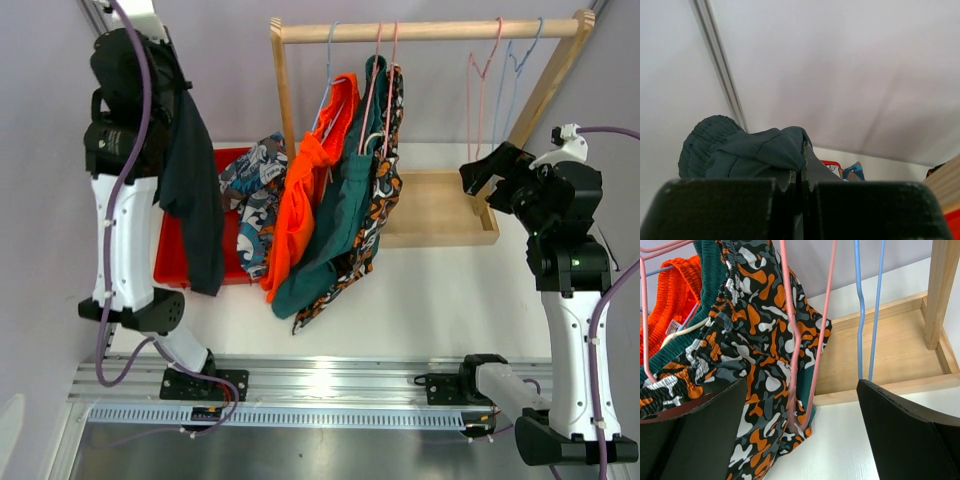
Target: Remove the shorts from the hanger
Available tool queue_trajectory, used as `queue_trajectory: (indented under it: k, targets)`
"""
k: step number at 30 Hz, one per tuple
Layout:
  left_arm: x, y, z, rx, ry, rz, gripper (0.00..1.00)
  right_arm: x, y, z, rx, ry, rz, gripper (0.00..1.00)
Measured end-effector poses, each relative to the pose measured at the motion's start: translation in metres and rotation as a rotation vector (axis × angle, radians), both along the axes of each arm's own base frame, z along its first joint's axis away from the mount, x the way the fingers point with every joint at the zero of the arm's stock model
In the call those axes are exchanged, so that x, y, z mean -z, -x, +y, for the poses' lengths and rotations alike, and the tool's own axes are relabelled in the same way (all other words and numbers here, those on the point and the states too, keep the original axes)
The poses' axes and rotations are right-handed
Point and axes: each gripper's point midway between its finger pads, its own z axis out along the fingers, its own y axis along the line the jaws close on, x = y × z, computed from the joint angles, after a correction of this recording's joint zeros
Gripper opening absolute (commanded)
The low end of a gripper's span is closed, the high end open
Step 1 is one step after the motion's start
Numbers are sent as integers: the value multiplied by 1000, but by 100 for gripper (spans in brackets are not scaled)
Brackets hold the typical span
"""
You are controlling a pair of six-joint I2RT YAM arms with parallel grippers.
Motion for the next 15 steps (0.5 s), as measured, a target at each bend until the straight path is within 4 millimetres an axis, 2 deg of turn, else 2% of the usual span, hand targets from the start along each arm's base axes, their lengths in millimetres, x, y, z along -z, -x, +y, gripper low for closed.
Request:
queue_trajectory:
  k: [3, 5, 6, 7, 8, 10, 12, 15]
  targets:
    - [24, -26, -2, 2, 0, 50, 0, -1, 4, 1, -13, 4, -6, 100]
    - [55, -42, -3, -5, 0, 106, 3, -4, 8, 5, -42, 3, -17, 99]
    - [69, -45, -3, -9, 4, 128, 20, -6, 9, 8, -58, 0, -24, 99]
    - [88, -49, -3, -13, 5, 156, 77, -9, 12, 13, -86, -5, -36, 99]
    - [116, -48, -2, -19, 7, 215, 96, -14, 15, 19, -124, -14, -52, 99]
    - [171, -49, 1, -37, 36, 305, 99, -29, 20, 31, -192, -28, -94, 99]
    - [223, -38, 7, -56, 47, 399, 99, -51, 26, 43, -262, -47, -144, 99]
    - [281, -17, 9, -63, 75, 502, 99, -93, 29, 57, -342, -57, -241, 99]
